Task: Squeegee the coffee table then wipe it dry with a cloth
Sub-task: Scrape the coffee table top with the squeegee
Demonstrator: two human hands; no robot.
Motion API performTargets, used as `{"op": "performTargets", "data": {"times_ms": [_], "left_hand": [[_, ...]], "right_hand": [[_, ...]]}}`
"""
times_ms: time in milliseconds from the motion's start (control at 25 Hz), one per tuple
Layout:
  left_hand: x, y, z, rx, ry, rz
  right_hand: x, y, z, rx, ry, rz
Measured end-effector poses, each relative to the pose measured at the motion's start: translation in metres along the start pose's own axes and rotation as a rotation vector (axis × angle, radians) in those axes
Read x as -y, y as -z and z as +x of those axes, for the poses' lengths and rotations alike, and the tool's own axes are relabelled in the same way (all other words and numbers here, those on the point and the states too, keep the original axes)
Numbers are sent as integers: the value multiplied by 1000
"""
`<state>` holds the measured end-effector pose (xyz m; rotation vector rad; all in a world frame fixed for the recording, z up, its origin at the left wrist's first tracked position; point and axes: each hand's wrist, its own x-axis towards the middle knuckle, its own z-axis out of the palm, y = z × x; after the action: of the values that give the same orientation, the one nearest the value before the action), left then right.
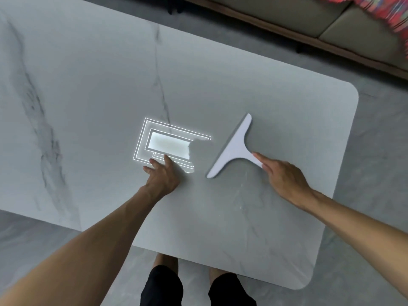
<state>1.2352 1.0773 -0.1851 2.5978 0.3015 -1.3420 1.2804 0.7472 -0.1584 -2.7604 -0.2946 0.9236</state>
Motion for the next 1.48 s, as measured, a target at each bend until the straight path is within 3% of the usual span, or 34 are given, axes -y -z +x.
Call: {"op": "performTargets", "data": {"times_ms": [120,240,360,560,640,800,1000,1120,1320,1480], "left_hand": [[-12,-5,0,-42,126,-99],[-20,-5,-15,-186,61,-243],[-41,-10,-17,-320,-82,-198],[-91,-23,-9,-154,-108,-148],[-97,-23,-4,-96,-89,-133],[-97,-18,2,-18,-73,-148],[-110,-11,8,11,-23,-160],[-117,-6,7,13,32,-168],[-121,-5,7,-10,70,-119],[-120,-8,14,-5,52,-76]], "right_hand": [[-33,16,-39,49,-102,-58],[-39,46,-41,31,-133,12],[-20,90,22,-138,-103,141],[24,120,135,-236,-307,500],[27,105,142,-196,-317,452],[-10,63,83,-158,-216,226],[-68,16,-40,-51,-223,208],[-83,25,-70,5,-262,199],[-97,98,25,-261,-229,219],[-97,138,111,-323,-429,521]]}}
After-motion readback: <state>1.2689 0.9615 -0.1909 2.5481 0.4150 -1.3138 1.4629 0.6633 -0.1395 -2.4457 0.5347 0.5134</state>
